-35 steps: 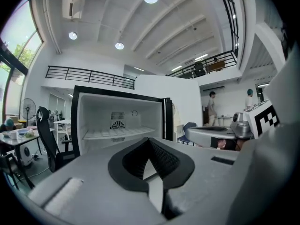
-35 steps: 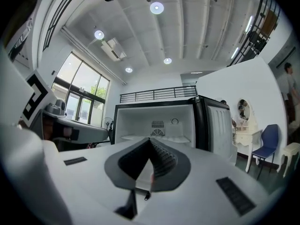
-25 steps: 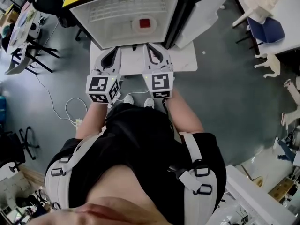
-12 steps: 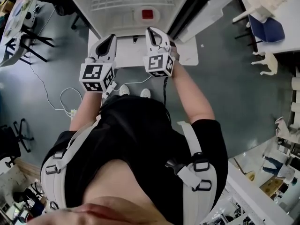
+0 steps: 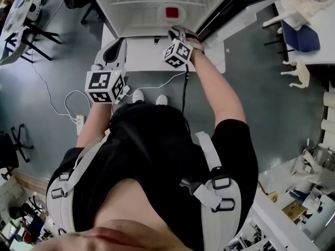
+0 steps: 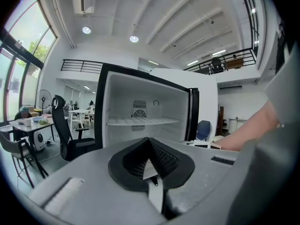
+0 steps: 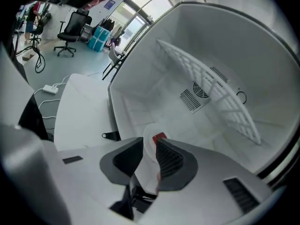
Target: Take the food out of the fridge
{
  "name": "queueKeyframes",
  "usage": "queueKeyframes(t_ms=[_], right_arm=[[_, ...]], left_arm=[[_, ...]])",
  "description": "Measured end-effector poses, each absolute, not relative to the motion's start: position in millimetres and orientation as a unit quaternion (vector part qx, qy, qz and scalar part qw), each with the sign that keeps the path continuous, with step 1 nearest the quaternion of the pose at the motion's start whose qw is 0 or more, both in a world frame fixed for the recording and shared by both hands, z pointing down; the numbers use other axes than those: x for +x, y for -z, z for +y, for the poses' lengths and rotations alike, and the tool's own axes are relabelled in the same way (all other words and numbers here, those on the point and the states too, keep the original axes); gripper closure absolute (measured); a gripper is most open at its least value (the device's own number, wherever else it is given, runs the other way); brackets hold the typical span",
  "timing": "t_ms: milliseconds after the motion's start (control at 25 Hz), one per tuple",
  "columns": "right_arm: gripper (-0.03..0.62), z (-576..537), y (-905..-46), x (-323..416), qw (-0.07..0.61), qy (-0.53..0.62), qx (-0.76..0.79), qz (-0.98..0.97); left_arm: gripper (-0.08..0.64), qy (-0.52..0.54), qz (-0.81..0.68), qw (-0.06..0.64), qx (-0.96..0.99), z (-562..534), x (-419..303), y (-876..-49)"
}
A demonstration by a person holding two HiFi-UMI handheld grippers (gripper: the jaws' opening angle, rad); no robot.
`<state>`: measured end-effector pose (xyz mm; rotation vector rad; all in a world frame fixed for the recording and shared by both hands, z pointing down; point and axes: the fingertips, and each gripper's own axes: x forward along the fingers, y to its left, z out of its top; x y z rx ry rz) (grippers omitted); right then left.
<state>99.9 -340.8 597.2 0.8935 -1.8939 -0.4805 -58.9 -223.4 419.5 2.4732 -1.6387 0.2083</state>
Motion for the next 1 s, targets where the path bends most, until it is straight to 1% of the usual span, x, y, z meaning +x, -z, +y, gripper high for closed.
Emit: queueKeyframes(t_ms=[200,360,760,1000], right_arm=[[0.491,-365.8,-631.8,100.2,0.522,0.169,0.348,-0.760],[0.491,-382.1,-652.4,105.5,0.549,0.154,0.333,-0.751],[0.489,-405.8,-681.7,103.6,0.614,0.181,0.258,-0.724],[0.489,-413.0,-690.6,98.4,0.641,0.173,0.208,-0.718]], left_arm=[[0.558,-0.071,-0.567,0.094,0.815,-219.0,-80.0,-426.4],[0.557,-0.072,-0.584,0.106,0.802,-217.4,-91.9,-434.7],[0.557,-0.075,-0.608,0.134,0.779,-220.4,-113.2,-453.4],[0.557,-0.077,-0.615,0.140,0.772,-225.2,-120.0,-459.1]])
